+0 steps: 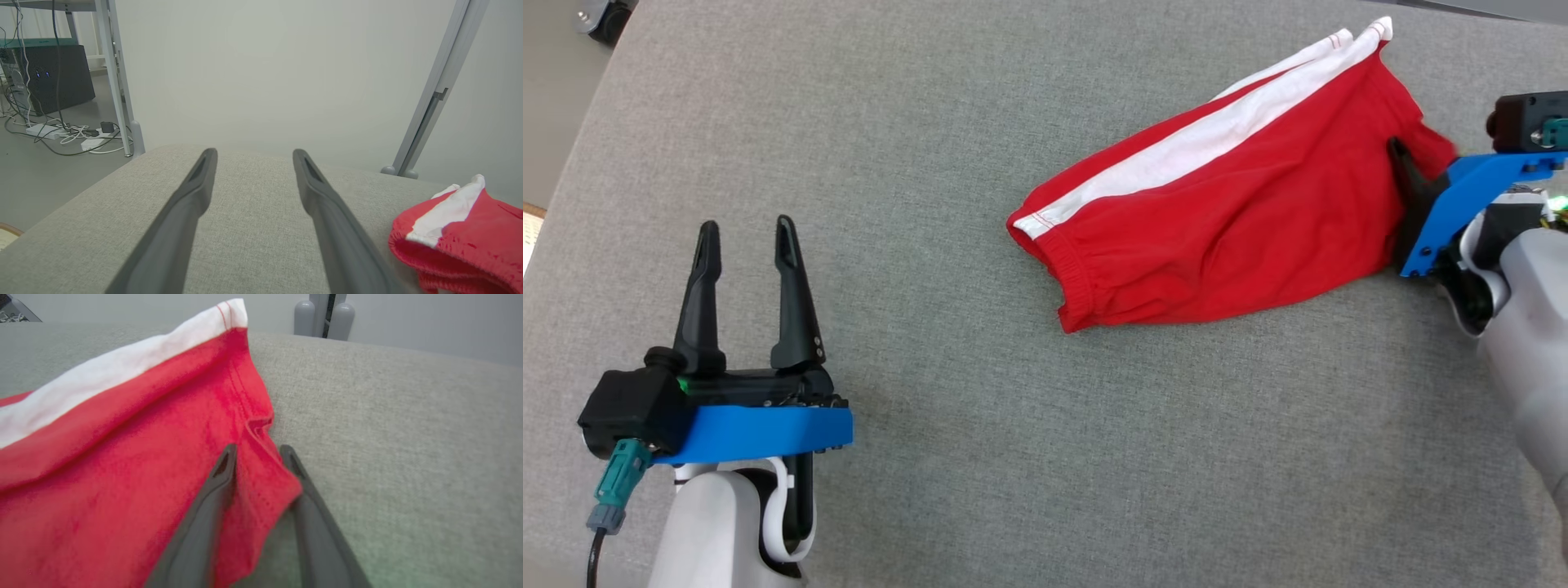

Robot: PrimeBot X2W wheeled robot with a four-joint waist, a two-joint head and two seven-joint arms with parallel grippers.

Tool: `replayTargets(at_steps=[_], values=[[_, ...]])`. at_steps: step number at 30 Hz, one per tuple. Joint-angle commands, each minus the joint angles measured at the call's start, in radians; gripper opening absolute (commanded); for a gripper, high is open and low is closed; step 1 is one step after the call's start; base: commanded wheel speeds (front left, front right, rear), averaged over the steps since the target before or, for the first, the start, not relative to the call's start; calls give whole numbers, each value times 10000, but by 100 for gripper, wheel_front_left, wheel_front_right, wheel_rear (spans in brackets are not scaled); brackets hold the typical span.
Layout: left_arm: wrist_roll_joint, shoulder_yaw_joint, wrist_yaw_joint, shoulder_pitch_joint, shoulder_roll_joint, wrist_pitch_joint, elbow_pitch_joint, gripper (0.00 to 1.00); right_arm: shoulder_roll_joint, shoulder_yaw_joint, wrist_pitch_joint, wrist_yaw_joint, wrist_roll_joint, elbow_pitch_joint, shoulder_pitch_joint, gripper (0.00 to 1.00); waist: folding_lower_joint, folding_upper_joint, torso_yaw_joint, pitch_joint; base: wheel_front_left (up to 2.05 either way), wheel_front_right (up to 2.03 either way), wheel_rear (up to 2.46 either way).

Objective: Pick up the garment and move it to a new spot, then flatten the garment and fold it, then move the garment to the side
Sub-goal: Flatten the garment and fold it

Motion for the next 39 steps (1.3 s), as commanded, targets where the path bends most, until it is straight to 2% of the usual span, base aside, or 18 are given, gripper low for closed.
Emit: replayTargets(at_steps=[1,9,18,25,32,39], values=[[85,64,-35,72,-26,-41,28,100,161,89,28,4,170,16,429,0,1,0,-72,-33,0,0,0],[256,221,0,214,-25,-41,181,100,279,132,-1027,4,845,-688,997,0,1,0,-665,-608,0,0,0],[693,719,-78,624,-21,-42,226,100,82,190,-1762,4,2004,-2057,2750,0,1,0,-1622,-1385,0,0,0],[911,1032,-156,1065,-25,-42,213,100,-301,-118,-1983,4,2677,-2972,4350,0,1,0,-2121,-1884,0,0,0],[1013,1129,-193,1368,-24,-42,227,100,-593,-725,-2028,4,2960,-3125,5350,0,1,0,-2248,-2221,0,0,0],[1040,1056,-228,1536,-24,-42,215,100,-471,-1243,-2040,4,2764,-3145,5687,0,1,0,-2243,-2423,0,0,0]])
